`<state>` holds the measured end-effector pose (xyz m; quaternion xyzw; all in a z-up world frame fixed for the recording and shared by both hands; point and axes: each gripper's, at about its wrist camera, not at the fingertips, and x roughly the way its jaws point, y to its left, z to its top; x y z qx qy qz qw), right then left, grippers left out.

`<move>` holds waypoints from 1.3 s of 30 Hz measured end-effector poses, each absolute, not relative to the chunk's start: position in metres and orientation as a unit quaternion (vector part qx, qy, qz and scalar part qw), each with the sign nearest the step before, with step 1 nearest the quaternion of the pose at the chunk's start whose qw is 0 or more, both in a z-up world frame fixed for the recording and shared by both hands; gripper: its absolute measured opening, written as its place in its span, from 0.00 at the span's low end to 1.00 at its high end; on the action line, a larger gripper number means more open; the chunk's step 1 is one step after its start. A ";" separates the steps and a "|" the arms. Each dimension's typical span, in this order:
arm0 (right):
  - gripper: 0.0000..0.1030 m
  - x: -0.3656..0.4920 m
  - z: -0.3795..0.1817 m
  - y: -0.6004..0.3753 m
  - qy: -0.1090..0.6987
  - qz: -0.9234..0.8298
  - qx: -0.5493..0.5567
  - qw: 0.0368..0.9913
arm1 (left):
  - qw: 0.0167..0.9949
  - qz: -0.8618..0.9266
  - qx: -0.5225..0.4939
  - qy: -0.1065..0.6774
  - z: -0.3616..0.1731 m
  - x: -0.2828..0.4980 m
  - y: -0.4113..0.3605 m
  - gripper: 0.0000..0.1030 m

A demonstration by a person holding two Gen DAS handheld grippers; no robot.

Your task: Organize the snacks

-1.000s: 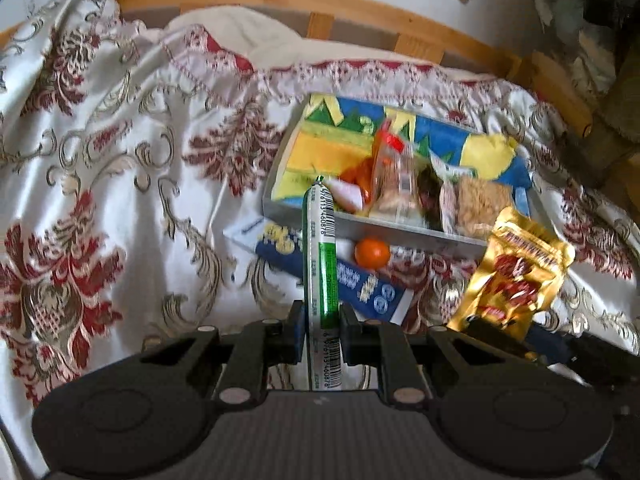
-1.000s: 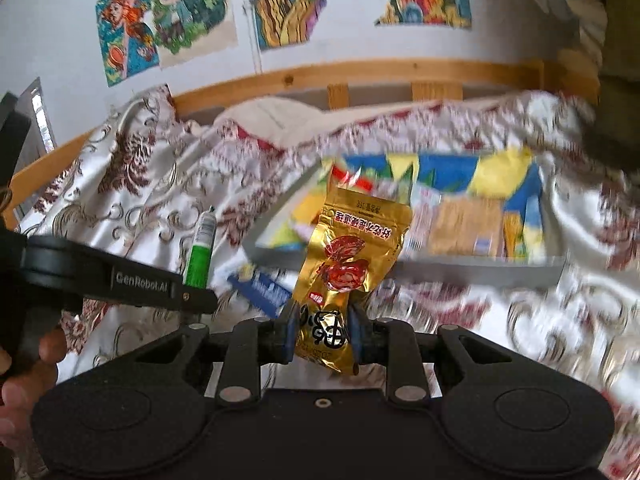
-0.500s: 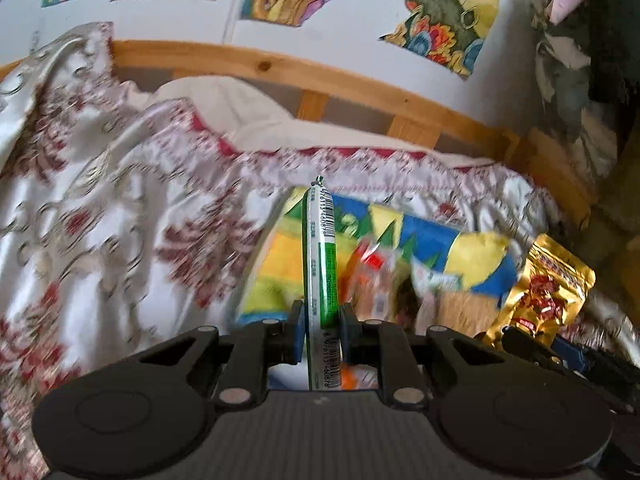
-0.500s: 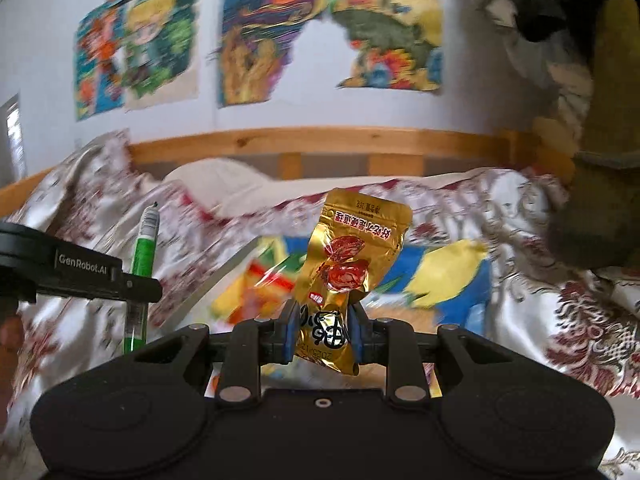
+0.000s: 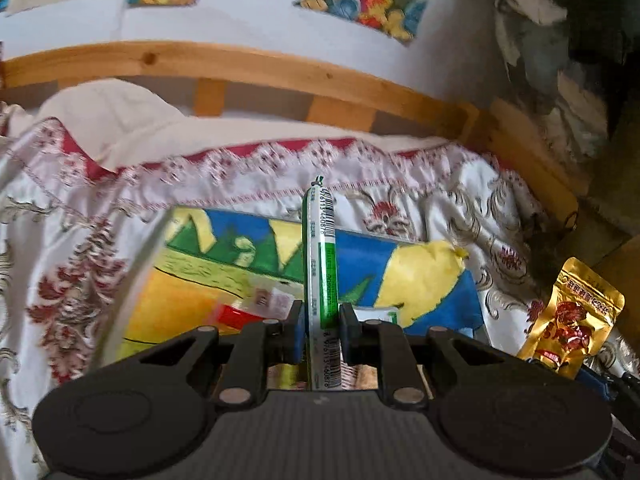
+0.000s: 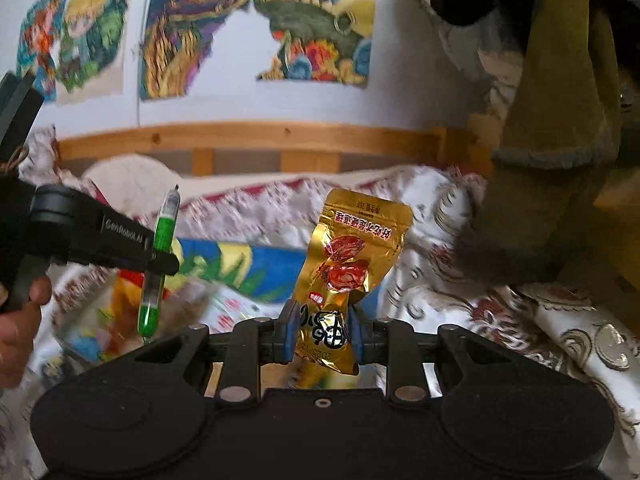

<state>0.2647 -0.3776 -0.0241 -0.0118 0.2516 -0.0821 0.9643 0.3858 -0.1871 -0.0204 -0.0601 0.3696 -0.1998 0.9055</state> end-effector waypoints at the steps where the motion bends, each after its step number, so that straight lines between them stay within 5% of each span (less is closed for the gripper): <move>1: 0.27 0.267 -0.027 -0.379 0.261 -0.086 -0.014 0.961 | 0.902 -0.202 -0.056 0.377 -0.024 0.388 -0.192 0.18; 25: 0.28 0.286 -0.068 -0.364 0.321 -0.092 -0.064 0.940 | 0.881 -0.181 -0.002 0.437 -0.062 0.400 -0.228 0.18; 39: 0.41 0.290 -0.076 -0.363 0.319 -0.104 -0.083 0.938 | 0.878 -0.184 0.003 0.441 -0.065 0.399 -0.232 0.21</move>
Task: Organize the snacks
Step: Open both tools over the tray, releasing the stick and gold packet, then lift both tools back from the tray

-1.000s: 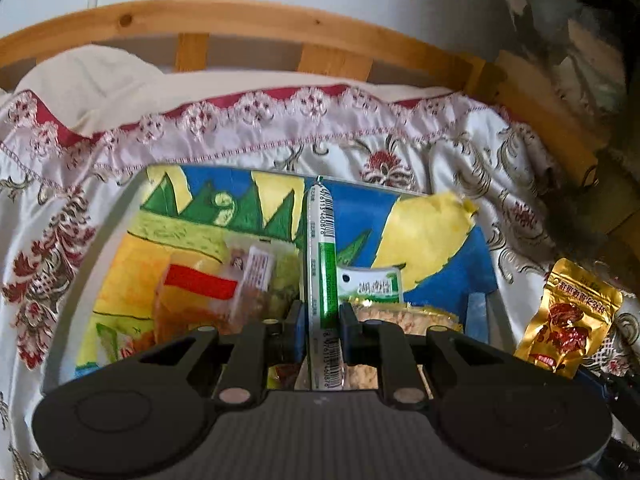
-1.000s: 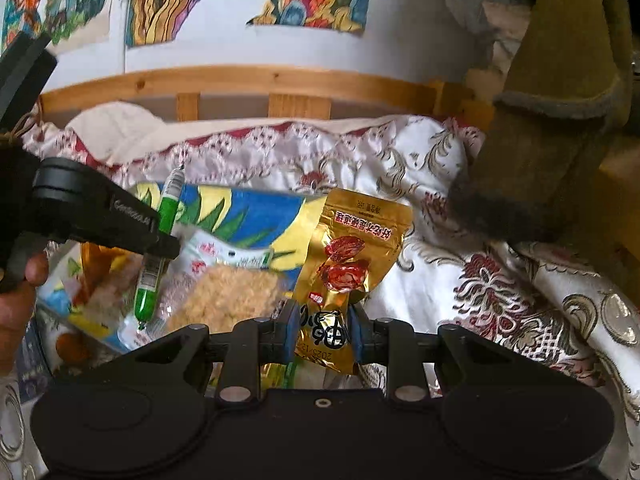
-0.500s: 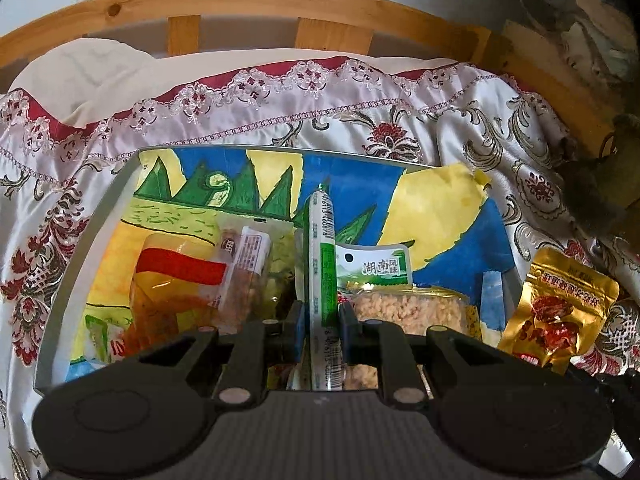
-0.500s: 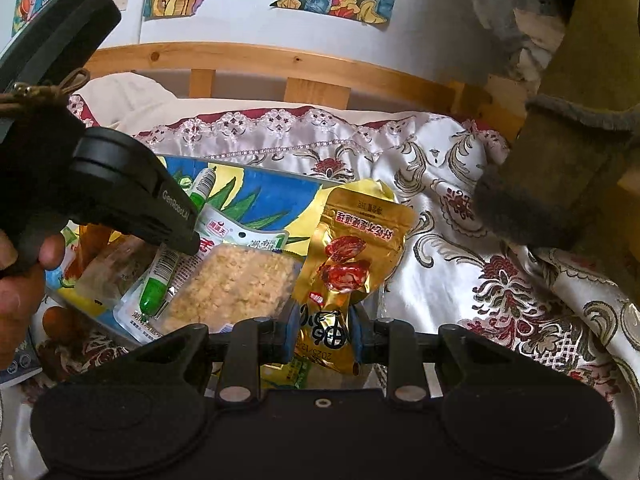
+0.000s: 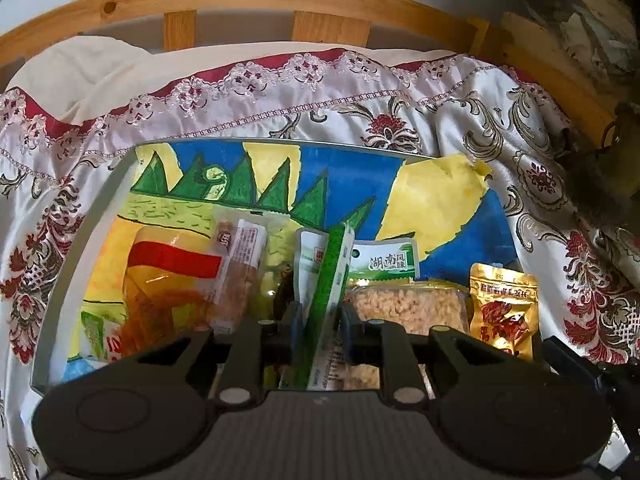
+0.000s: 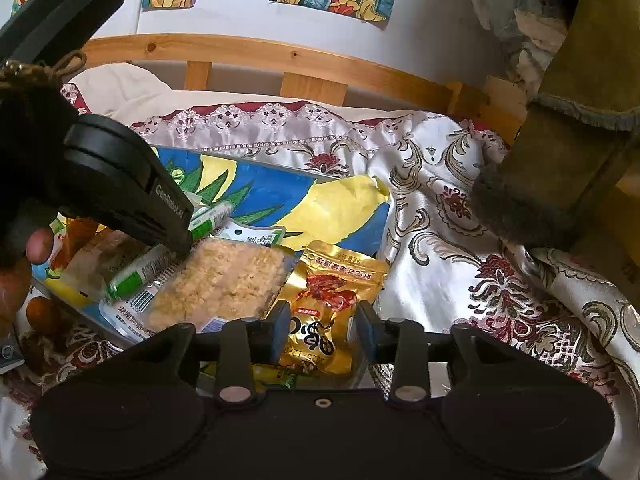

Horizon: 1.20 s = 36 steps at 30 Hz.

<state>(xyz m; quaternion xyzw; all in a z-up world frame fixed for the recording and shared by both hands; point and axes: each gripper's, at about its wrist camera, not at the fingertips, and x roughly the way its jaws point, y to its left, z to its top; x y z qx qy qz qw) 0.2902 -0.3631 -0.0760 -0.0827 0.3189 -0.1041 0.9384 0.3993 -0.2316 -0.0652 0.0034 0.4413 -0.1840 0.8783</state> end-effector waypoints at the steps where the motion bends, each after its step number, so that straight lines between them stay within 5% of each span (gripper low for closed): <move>1: 0.45 0.290 -0.076 -0.363 0.317 -0.106 -0.084 0.939 | 0.879 -0.184 0.003 0.440 -0.064 0.399 -0.231 0.23; 4: 0.56 0.287 -0.073 -0.363 0.305 -0.113 -0.083 0.942 | 0.883 -0.181 -0.001 0.432 -0.060 0.396 -0.227 0.31; 17: 0.95 0.243 -0.025 -0.361 0.164 -0.138 -0.026 0.976 | 0.939 -0.154 -0.039 0.306 -0.006 0.343 -0.172 0.97; 36: 0.99 0.095 0.017 -0.302 0.060 -0.113 0.030 0.991 | 0.981 -0.053 -0.008 0.187 0.041 0.185 -0.065 0.99</move>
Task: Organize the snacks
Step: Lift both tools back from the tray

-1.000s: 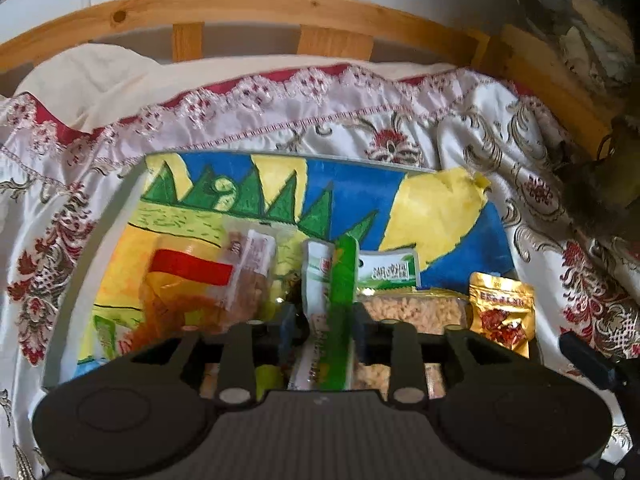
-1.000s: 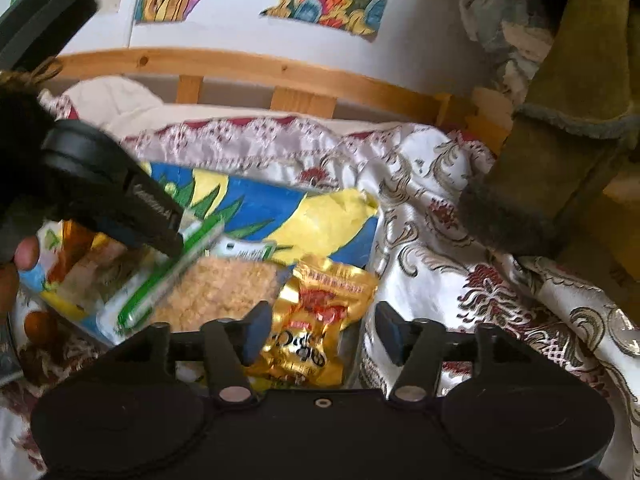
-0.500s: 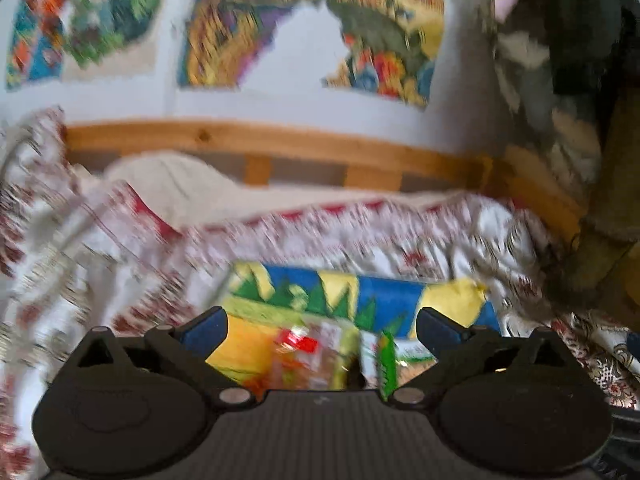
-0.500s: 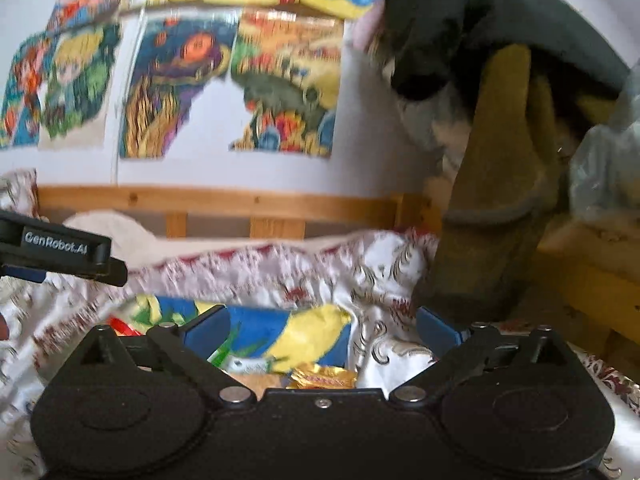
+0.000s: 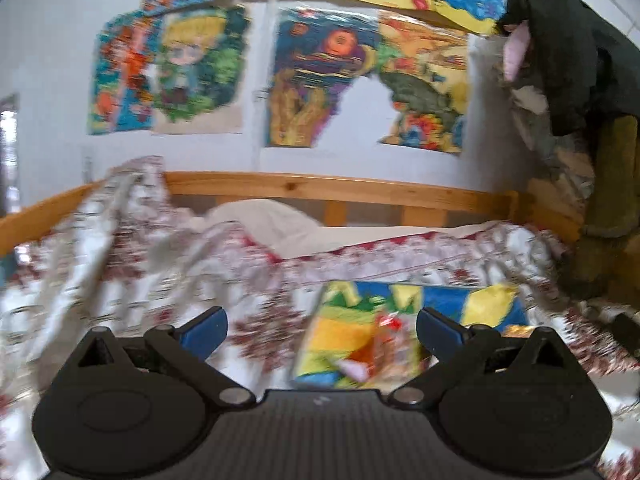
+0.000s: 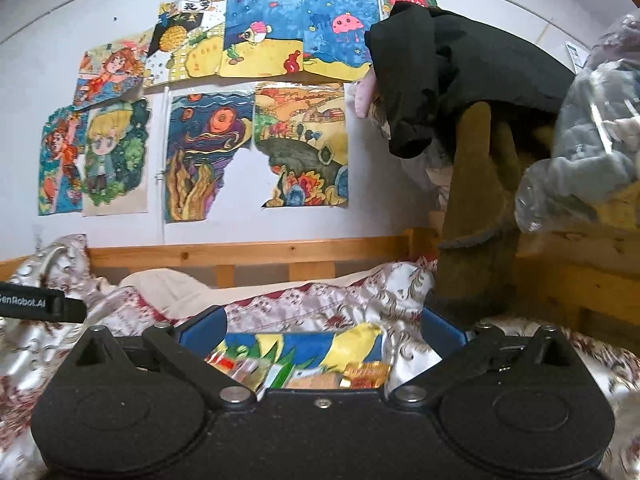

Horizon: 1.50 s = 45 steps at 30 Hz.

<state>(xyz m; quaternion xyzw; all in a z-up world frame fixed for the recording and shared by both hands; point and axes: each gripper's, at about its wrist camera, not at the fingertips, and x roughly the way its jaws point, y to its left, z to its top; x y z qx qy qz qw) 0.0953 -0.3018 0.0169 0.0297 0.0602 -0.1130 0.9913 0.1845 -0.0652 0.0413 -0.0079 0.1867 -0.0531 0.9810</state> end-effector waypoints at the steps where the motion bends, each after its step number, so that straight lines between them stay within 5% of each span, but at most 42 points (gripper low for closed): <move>1: 0.99 0.086 0.018 -0.298 0.061 -0.112 0.030 0.991 | 0.983 -0.039 0.003 0.181 0.040 0.173 -0.060 0.99; 24: 0.99 -0.034 0.008 -0.255 0.113 -0.127 0.069 0.983 | 0.967 0.005 0.036 0.253 0.019 0.050 -0.013 1.00; 45: 0.99 -0.019 -0.005 -0.240 0.187 -0.107 0.034 0.976 | 0.961 0.003 0.053 0.270 0.017 0.048 -0.013 0.99</move>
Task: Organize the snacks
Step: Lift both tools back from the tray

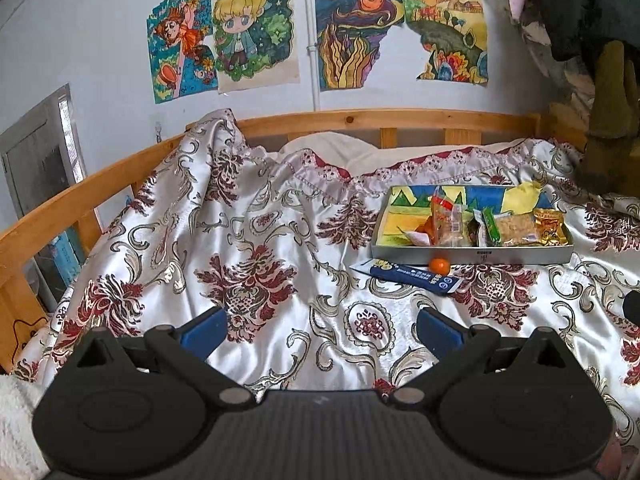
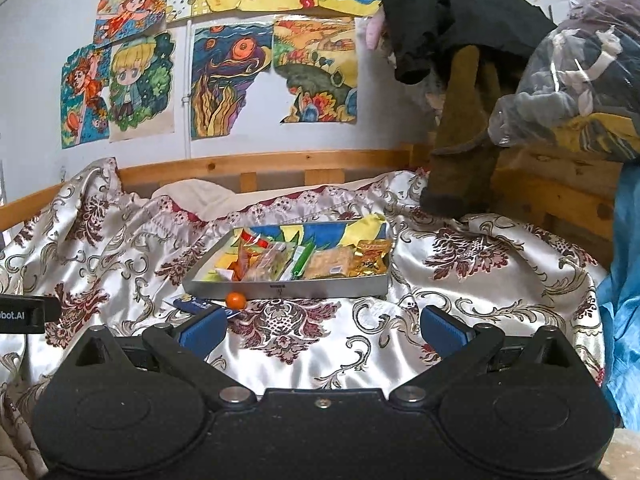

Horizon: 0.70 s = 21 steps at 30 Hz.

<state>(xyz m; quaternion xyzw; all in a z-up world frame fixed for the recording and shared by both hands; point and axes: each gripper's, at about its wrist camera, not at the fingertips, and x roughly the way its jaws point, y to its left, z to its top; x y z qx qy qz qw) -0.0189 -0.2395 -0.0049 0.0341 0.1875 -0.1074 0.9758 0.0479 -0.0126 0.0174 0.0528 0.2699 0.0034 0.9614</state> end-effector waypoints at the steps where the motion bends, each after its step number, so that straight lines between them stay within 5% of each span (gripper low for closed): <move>1: 0.99 -0.018 -0.005 -0.239 0.191 -0.106 0.033 0.975 | 0.960 0.004 0.051 0.275 0.017 0.050 -0.012 0.99; 21: 0.99 0.039 -0.002 -0.247 0.252 -0.062 0.025 0.965 | 0.944 -0.006 0.055 0.324 0.021 0.117 -0.013 1.00</move>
